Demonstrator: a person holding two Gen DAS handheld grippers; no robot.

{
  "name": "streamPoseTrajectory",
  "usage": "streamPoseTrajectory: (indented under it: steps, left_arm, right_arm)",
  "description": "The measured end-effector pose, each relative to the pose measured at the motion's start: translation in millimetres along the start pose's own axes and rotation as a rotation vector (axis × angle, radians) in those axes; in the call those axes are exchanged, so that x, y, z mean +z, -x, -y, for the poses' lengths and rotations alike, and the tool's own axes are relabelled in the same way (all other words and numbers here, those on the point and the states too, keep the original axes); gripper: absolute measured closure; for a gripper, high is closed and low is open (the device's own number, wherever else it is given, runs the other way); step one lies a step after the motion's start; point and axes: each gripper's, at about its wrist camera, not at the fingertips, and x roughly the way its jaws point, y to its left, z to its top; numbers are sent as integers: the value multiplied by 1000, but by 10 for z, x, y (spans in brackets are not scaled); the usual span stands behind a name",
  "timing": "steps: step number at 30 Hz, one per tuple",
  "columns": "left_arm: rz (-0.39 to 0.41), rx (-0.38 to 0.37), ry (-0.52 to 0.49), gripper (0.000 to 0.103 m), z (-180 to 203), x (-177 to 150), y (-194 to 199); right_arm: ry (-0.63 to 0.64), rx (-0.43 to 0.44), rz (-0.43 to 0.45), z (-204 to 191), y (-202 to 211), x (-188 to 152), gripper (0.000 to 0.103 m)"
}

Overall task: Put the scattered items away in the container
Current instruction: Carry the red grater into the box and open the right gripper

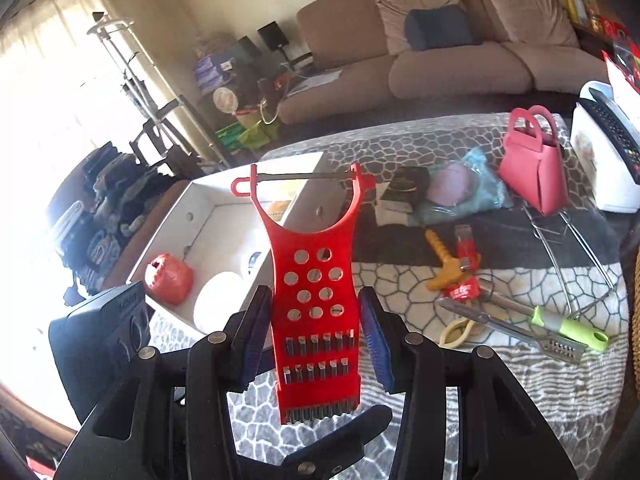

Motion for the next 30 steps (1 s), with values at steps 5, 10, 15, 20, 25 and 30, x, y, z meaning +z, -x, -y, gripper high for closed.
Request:
streamPoseTrajectory:
  steps: [5,10,15,20,25,30]
  left_arm:
    - [33,-14,15,79,-160,40,228]
    - [108,-12,18,82,-361,104,551]
    - [131,9,33,83,-640,250,754]
    - [112,0,71,82,-1100,465,870]
    - [77,37,140,84,-1689,755,765]
    - [-81,72,176,81,-2109,1055,463]
  right_arm:
    - [-1,65,33,-144,22,85,57]
    - [-2,143,57,-354,-13,192,57]
    - [-10,221,49,-662,-231,363,57]
    - [-25,287,-17,-1037,-724,647,57]
    - [-34,300,-85,-1385,-1364,906,57]
    - [-109,263,-161,-1400,-2026,1063,57]
